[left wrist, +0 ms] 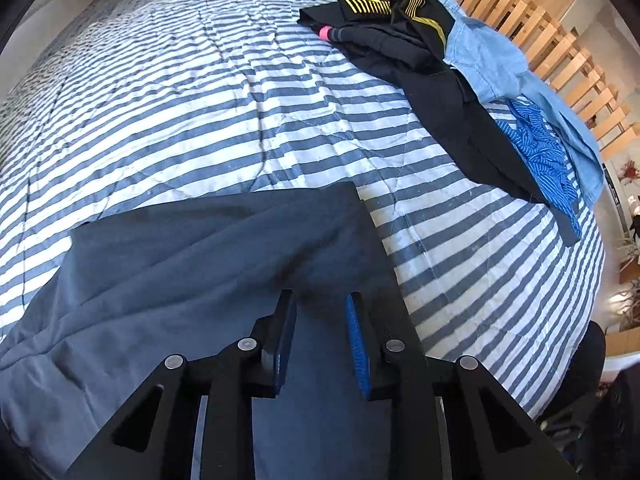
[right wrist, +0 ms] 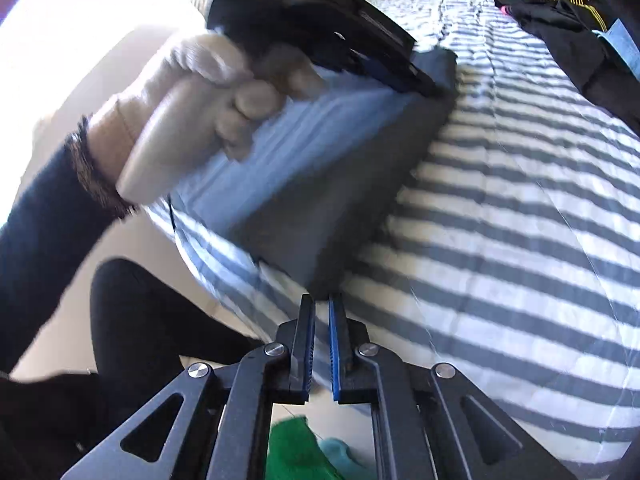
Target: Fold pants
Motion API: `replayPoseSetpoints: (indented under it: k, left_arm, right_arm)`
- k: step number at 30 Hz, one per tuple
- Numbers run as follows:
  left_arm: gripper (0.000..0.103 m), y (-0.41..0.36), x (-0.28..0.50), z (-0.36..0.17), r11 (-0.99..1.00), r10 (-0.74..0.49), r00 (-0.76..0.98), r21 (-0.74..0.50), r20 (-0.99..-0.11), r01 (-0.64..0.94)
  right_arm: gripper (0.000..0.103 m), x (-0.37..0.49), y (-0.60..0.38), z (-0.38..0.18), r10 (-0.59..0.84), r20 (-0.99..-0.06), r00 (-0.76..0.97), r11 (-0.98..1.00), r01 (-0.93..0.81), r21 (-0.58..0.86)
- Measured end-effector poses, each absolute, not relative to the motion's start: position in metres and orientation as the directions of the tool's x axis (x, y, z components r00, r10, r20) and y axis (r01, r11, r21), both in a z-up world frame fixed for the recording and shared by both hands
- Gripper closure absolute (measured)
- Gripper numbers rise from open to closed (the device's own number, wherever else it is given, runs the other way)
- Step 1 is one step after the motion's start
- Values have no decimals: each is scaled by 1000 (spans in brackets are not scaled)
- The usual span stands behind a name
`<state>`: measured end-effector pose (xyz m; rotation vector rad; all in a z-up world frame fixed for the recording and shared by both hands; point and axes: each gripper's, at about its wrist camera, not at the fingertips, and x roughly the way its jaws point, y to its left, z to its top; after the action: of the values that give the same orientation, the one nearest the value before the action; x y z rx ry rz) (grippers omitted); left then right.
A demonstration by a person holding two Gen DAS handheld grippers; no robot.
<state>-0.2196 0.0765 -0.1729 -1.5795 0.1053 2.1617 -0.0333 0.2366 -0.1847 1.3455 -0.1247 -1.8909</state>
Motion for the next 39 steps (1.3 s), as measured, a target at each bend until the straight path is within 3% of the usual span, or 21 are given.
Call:
replayPoseSetpoints:
  k: [6,7,10,14,16,20,24,26,35,37,39]
  left_arm:
    - [73,36,-135,-164,-880,384,-246,-272,-890,-390]
    - [71,31,-122,-170,-880,391,-239,-285,-889,-381]
    - [66,34,-99,-196,-901,330,-247,-227,-911,-369]
    - [65,24,-78,-178,-926,303,-352,-187,-886,-327]
    - [57,14,-62,-163,-926,317,-396,-191,-862,-325]
    - [50,9,-47,-152,-937,306,-410,-196,-859,-289]
    - [30,48,-37,-145,-897,383,-394,-234,-835,-375]
    - [26,76,-35,-149,-884,378,-380,-206,-844,-420]
    - [29,128,-49,-183,-900,245,-321,-92,-915,-426]
    - [55,128,-48,-184,-899,240,-322,-84,-916,-429]
    - [67,127,-48,-188,-896,237,-309,-84,-921,-437]
  right_arm:
    - [94,-66,271,-158,-647,-721,-250,-730,477,490]
    - [91,-71,271,-156,-644,-717,-266,-737,466,490]
    - [65,-99,268,-154,-623,-712,-323,-770,414,486]
    - [65,-124,239,-165,-585,-765,-268,-786,420,454]
    - [65,-123,232,-168,-582,-776,-244,-782,431,451]
    - [64,-113,229,-161,-576,-779,-248,-774,473,421]
    - [62,-142,238,-173,-609,-760,-229,-779,352,518]
    - [62,-164,238,-178,-611,-757,-230,-784,304,540]
    - [62,-233,217,-201,-645,-739,-192,-764,181,620]
    - [62,-242,210,-201,-642,-742,-195,-767,185,614]
    - [62,-252,205,-201,-642,-742,-191,-766,182,616]
